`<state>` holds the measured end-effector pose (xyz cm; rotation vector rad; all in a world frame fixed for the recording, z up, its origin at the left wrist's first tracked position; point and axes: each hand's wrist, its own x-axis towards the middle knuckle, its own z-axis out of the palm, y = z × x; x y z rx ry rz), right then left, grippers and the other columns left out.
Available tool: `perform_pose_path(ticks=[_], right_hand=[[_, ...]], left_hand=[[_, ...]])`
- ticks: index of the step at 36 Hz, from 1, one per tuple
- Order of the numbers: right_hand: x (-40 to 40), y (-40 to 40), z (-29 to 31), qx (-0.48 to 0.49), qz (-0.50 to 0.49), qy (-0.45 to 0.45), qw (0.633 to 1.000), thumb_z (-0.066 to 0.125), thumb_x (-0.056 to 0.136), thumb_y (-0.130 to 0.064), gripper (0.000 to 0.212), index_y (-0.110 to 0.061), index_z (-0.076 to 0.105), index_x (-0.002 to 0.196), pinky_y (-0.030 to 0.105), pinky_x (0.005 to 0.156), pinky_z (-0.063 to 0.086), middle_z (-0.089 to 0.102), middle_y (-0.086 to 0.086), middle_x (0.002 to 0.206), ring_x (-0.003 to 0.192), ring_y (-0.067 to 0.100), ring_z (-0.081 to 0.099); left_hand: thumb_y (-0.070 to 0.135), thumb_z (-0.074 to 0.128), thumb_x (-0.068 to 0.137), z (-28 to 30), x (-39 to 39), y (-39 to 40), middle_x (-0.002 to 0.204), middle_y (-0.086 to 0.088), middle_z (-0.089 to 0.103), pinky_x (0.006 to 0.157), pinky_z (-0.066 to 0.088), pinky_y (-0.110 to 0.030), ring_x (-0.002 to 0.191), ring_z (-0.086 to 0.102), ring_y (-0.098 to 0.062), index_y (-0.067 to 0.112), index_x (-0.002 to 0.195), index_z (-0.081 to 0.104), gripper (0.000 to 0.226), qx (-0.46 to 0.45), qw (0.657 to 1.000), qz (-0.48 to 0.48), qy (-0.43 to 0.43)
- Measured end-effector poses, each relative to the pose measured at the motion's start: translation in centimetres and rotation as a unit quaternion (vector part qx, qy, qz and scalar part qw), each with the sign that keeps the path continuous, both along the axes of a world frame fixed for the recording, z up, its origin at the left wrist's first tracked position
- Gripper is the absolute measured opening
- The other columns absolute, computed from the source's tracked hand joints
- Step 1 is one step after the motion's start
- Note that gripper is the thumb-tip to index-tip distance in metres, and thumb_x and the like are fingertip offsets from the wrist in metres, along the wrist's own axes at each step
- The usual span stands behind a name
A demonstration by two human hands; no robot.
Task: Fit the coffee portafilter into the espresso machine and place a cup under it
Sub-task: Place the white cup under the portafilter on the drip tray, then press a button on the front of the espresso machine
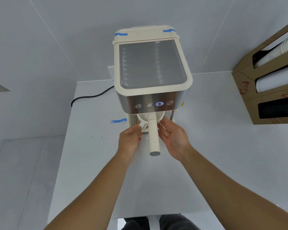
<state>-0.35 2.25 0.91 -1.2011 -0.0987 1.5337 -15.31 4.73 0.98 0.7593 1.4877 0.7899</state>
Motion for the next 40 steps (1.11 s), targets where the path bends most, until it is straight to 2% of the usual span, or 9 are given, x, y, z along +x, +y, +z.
perform_pose_path(ticks=[3,7,12,19,22,25,28,34,40], right_hand=[[0.3,-0.6,0.8,0.006,0.01,-0.01,1.0,0.056,0.097,-0.015,0.019,-0.014,0.069,0.111,0.026,0.082,0.058,0.074,0.001,0.112,0.103,0.013,0.071],[0.9,-1.5,2.0,0.016,0.027,-0.048,0.998,0.056,0.097,-0.012,0.015,-0.015,0.071,0.097,0.034,0.093,0.053,0.078,-0.003,0.096,0.092,0.011,0.074],[1.6,-2.5,4.6,0.033,0.046,-0.111,0.992,0.058,0.097,-0.014,0.016,-0.01,0.074,0.097,0.033,0.093,0.054,0.074,0.013,0.114,0.103,0.019,0.072],[2.9,-3.3,9.5,0.116,0.062,-0.271,0.953,0.057,0.097,-0.011,0.025,-0.024,0.077,0.089,0.033,0.093,0.054,0.078,0.006,0.102,0.096,0.017,0.073],[3.6,-3.1,11.7,0.165,0.078,-0.384,0.905,0.059,0.095,-0.014,0.033,-0.037,0.078,0.083,0.031,0.091,0.054,0.079,-0.007,0.093,0.094,0.012,0.071],[3.9,-2.6,14.5,0.212,0.098,-0.49,0.84,0.059,0.094,-0.015,0.045,-0.055,0.073,0.079,0.006,0.075,0.049,0.074,-0.03,0.087,0.087,-0.008,0.068],[4.5,-1.7,15.9,0.233,0.099,-0.572,0.78,0.062,0.093,-0.017,0.031,-0.046,0.073,0.09,-0.003,0.069,0.042,0.073,-0.031,0.084,0.083,-0.018,0.064],[4.4,-0.1,18.1,0.27,0.122,-0.697,0.653,0.065,0.091,-0.018,0.024,-0.017,0.072,0.114,0.012,0.089,0.041,0.07,-0.011,0.112,0.102,-0.001,0.06],[4.2,1.5,17.7,0.297,0.223,-0.747,0.552,0.065,0.09,-0.011,0.033,-0.007,0.067,0.123,0.026,0.102,0.042,0.066,0.008,0.132,0.122,0.023,0.06]], left_hand=[[0.025,0.062,0.092,0.3,-0.6,-0.7,0.085,0.006,0.069,0.094,0.052,-0.041,0.088,0.063,-0.019,0.049,0.064,0.074,0.038,0.002,0.999,-0.018,0.027],[0.022,0.062,0.088,1.0,-2.0,-2.0,0.096,0.004,0.072,0.096,0.052,-0.04,0.094,0.067,-0.021,0.038,0.087,0.073,0.02,-0.007,0.999,-0.035,0.029],[0.019,0.067,0.09,2.0,-3.9,-3.3,0.098,-0.002,0.076,0.087,0.056,-0.03,0.097,0.072,-0.017,0.02,0.093,0.075,0.009,-0.005,0.999,-0.049,0.011],[0.016,0.063,0.093,6.6,-5.0,-3.7,0.091,0.001,0.078,0.086,0.055,-0.03,0.094,0.072,-0.018,0.024,0.09,0.076,0.016,0.105,0.99,-0.091,0.015],[0.014,0.064,0.091,9.0,-5.1,-3.2,0.09,0.004,0.078,0.088,0.053,-0.03,0.094,0.072,-0.017,0.028,0.089,0.077,0.019,0.161,0.981,-0.106,0.028],[0.011,0.065,0.09,11.4,-5.2,-2.5,0.087,0.011,0.078,0.077,0.053,-0.015,0.085,0.071,-0.006,0.033,0.084,0.076,0.025,0.232,0.963,-0.122,0.056],[0.015,0.067,0.09,13.3,-5.4,-1.6,0.087,0.018,0.076,0.068,0.048,-0.007,0.08,0.068,0.003,0.031,0.09,0.075,0.018,0.302,0.936,-0.138,0.112],[0.016,0.065,0.091,16.2,-5.7,0.6,0.093,0.023,0.071,0.077,0.047,-0.006,0.093,0.064,0.004,0.028,0.096,0.074,0.016,0.446,0.843,-0.187,0.234],[0.017,0.058,0.095,16.9,-5.5,3.5,0.113,0.006,0.07,0.094,0.037,-0.005,0.105,0.059,-0.002,0.015,0.114,0.072,0.023,0.492,0.76,-0.267,0.33]])
